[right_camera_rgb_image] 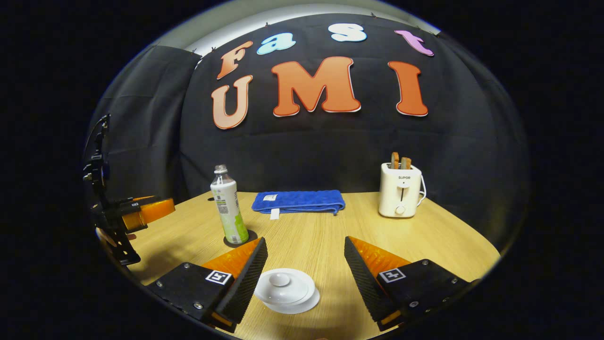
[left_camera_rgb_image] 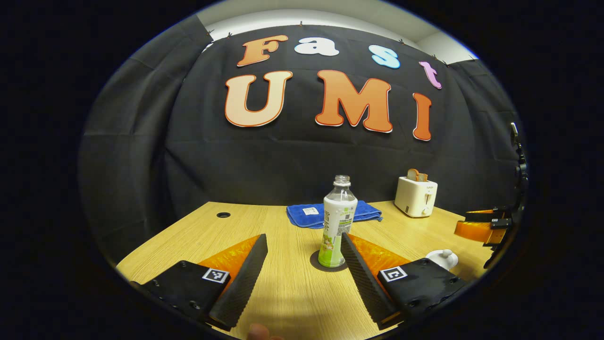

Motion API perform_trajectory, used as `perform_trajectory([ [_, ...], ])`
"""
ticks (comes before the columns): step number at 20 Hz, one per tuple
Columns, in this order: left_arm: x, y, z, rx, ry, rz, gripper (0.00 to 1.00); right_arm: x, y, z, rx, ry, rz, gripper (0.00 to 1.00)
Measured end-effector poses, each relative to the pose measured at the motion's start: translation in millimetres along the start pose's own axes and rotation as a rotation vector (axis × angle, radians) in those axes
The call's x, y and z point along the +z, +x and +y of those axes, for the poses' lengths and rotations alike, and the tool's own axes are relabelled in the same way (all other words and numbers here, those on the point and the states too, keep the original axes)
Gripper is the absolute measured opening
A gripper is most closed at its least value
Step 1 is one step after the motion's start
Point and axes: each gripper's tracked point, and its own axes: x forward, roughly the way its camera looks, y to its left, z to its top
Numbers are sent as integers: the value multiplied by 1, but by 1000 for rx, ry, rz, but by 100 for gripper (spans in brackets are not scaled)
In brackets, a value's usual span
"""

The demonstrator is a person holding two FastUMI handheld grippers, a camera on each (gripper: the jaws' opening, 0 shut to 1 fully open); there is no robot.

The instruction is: Open the teacup lid with one hand, grasp the water bottle and pour water into the teacup with the other hand; after pouring, place the water bottle on the coaster and then close the teacup lid.

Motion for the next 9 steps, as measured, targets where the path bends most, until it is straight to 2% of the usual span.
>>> perform_trajectory([
  [5,9,-12,20,73,0,-3,100,25,-20,-40,-85,-1,-77,97],
  [9,24,-25,25,99,-10,-38,98,34,-32,-65,-138,-26,-106,98],
])
